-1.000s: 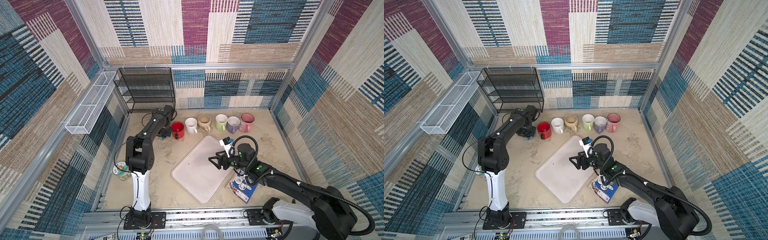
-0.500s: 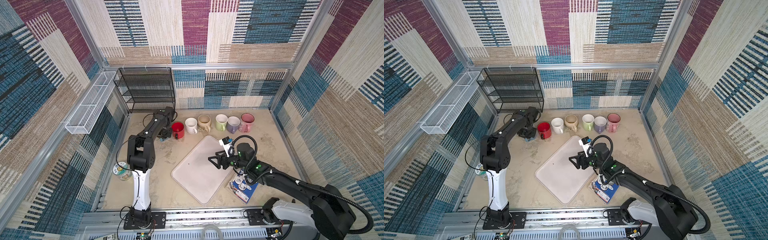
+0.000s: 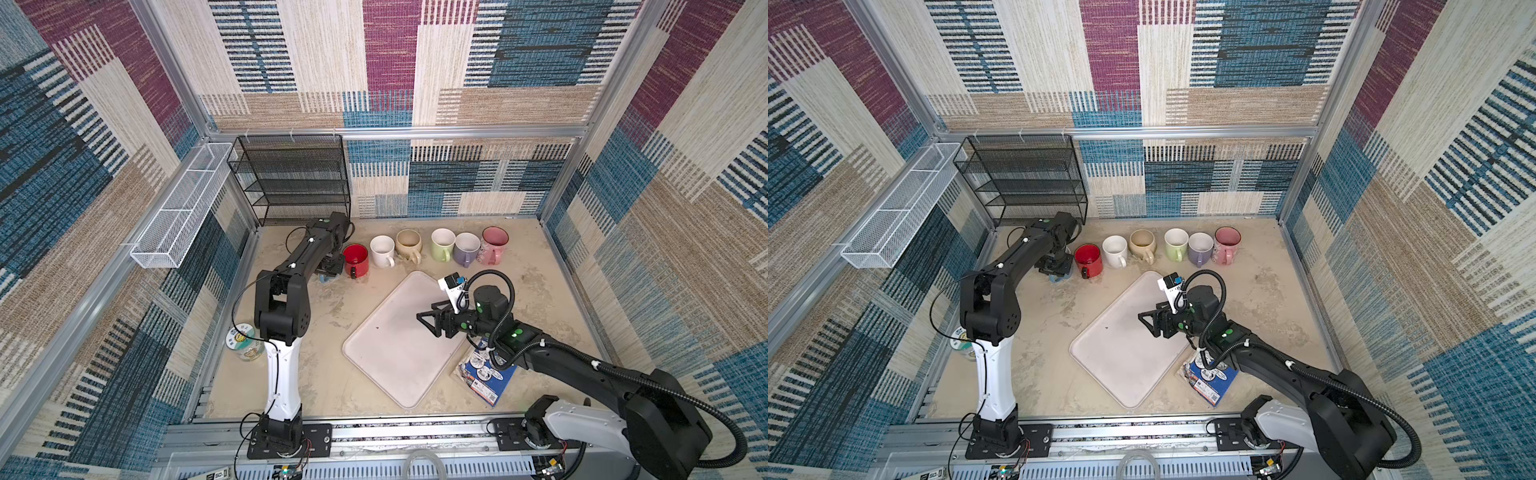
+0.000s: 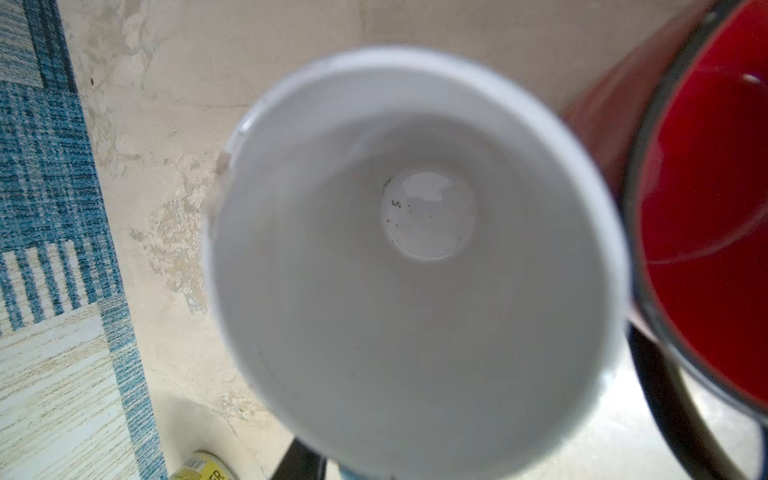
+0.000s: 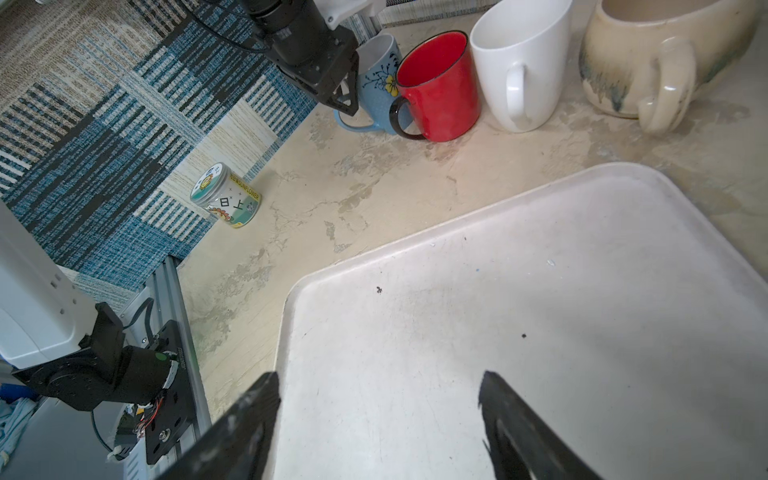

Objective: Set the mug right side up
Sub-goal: 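Lower the blue mug onto the table and open the left gripper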

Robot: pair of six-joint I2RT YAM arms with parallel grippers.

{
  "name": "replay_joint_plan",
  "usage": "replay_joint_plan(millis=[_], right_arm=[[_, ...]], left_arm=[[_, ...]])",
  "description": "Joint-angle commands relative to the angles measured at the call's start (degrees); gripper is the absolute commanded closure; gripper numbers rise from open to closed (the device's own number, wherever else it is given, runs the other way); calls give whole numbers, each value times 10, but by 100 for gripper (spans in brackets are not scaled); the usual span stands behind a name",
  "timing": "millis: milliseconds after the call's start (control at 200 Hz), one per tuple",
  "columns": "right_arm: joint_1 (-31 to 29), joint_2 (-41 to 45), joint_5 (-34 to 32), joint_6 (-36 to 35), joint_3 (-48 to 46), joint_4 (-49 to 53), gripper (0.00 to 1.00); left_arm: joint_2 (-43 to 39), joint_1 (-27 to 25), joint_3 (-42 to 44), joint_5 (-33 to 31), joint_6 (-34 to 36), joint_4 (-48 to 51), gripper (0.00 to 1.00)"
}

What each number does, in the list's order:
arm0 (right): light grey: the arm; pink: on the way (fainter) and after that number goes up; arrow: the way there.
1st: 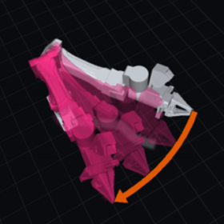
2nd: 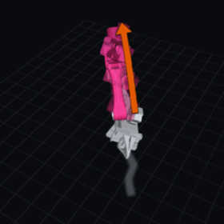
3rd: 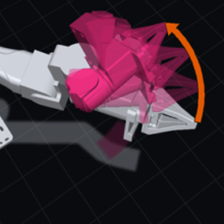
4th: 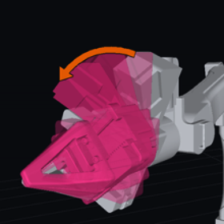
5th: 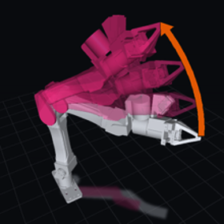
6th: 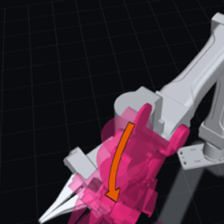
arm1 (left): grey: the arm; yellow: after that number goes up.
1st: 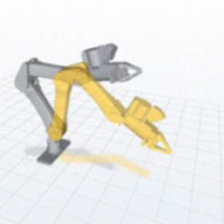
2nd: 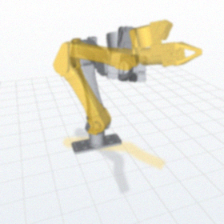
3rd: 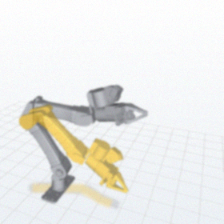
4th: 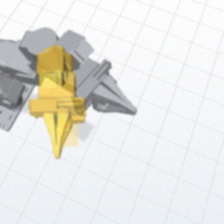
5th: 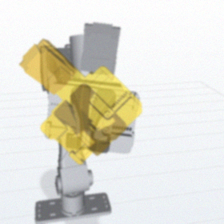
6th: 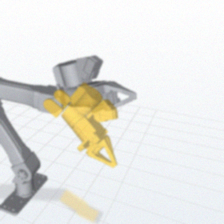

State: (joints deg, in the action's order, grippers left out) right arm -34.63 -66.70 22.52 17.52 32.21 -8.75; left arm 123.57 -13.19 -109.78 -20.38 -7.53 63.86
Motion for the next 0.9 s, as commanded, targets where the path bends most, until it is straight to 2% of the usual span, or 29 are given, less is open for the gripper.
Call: replay_joint_plan(millis=[0,140,346,461,561,631,696,896], right_arm=[[0,4,-4,-6,4,-7,22],[0,7,-9,-8,5,-2,22],[-1,25,-21,-13,8,7,21],[0,31,-34,-14,9,10,20],[-1,34,-58,-10,10,13,15],[0,39,-77,-9,15,17,9],[0,45,-93,-9,19,22,0],[1,59,-175,-11,28,32,0]], left_arm=[[-11,0,-2,10,-2,-2,60],[-27,0,-1,10,-6,-2,51],[-73,0,6,12,-6,-2,28],[-112,0,23,12,-6,-3,21],[-156,0,52,19,-9,-13,2],[-192,0,82,24,-11,-29,1],[-227,0,111,26,-13,-42,1],[-350,0,237,33,-31,-114,1]])
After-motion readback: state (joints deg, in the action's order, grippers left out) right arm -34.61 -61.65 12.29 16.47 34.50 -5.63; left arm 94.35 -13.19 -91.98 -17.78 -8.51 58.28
